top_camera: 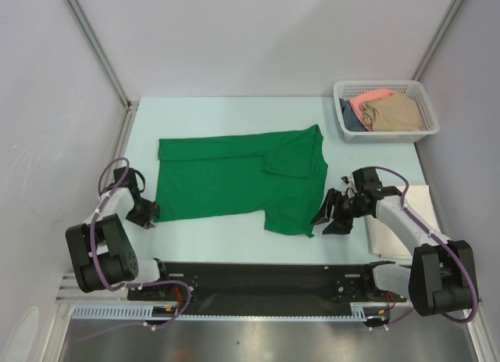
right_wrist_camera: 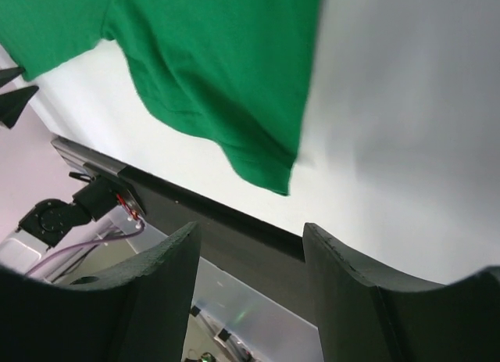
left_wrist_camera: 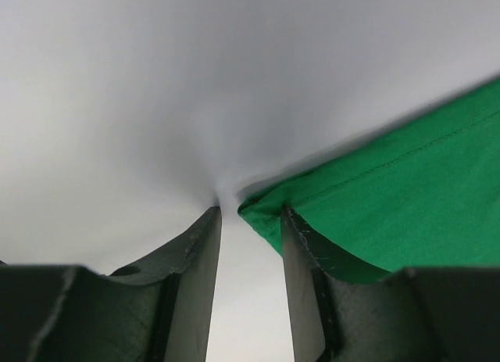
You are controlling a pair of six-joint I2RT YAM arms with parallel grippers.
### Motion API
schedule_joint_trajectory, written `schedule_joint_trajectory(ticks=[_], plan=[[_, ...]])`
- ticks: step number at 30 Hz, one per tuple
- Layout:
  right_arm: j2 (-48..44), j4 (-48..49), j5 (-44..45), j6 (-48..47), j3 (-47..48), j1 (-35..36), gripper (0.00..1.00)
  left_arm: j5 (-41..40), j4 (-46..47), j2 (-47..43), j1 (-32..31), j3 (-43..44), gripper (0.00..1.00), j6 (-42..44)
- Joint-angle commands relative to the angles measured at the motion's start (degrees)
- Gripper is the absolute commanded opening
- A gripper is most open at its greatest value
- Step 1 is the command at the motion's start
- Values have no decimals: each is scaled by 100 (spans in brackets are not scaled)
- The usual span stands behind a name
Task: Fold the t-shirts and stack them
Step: Fold the tshirt
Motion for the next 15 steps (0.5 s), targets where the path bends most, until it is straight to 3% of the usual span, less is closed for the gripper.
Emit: schedule_joint_trajectory(ticks=[1, 4, 8, 9, 15], plan=[[94, 222, 87, -46, 476, 392, 61, -204, -5, 88, 73, 114, 42, -73], [182, 484, 298, 86, 810, 630, 60, -231, 65, 202, 90, 140, 34, -29], [778, 714, 290, 192, 1136, 1008, 54, -160, 135, 352, 99, 175, 5, -21], [1067, 732, 394, 183, 1293, 1052, 49, -125, 179, 396, 90, 184, 4, -3], [1877, 644, 808, 95, 1698, 1333, 43, -81, 197, 335, 90, 246, 0, 102]])
